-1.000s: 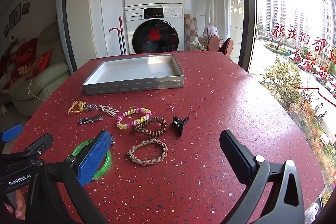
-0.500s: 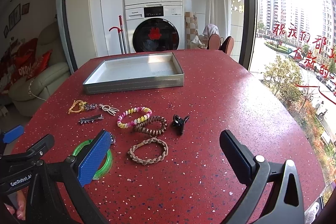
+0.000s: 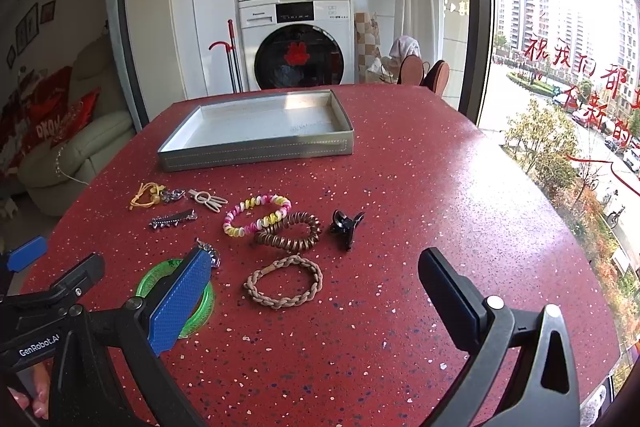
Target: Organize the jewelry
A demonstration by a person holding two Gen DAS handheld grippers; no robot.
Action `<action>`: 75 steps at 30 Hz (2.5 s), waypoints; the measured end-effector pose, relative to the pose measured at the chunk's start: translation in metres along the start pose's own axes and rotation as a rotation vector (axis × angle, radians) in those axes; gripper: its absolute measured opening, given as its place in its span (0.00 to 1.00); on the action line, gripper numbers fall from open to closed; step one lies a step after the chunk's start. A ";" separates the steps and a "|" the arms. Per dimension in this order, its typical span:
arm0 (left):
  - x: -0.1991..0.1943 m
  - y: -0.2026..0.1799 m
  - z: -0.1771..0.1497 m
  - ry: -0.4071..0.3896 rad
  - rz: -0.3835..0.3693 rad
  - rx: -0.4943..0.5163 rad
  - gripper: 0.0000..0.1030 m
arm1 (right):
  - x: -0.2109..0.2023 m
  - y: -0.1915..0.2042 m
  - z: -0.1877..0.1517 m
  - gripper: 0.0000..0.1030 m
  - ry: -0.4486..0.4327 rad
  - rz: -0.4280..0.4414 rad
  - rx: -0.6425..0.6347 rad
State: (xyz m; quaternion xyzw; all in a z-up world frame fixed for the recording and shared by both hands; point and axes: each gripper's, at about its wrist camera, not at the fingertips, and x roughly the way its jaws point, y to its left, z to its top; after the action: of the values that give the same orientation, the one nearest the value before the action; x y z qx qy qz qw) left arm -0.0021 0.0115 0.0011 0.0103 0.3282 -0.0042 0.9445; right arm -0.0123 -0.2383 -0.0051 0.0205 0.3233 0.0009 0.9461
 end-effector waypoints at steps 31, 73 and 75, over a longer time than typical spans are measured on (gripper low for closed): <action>0.076 -0.050 0.011 0.344 -0.214 0.216 0.61 | 0.082 0.004 0.002 0.30 0.405 0.004 -0.108; 0.191 -0.021 0.206 0.223 -0.205 0.053 0.24 | 0.206 0.018 0.202 0.07 0.274 0.210 0.000; 0.212 -0.026 0.211 0.231 -0.185 0.064 0.24 | 0.227 0.017 0.203 0.07 0.292 0.199 0.005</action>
State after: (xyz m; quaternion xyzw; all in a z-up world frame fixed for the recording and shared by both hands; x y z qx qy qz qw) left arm 0.2950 -0.0195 0.0344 0.0106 0.4339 -0.1003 0.8953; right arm 0.2911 -0.2257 0.0171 0.0544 0.4537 0.0969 0.8842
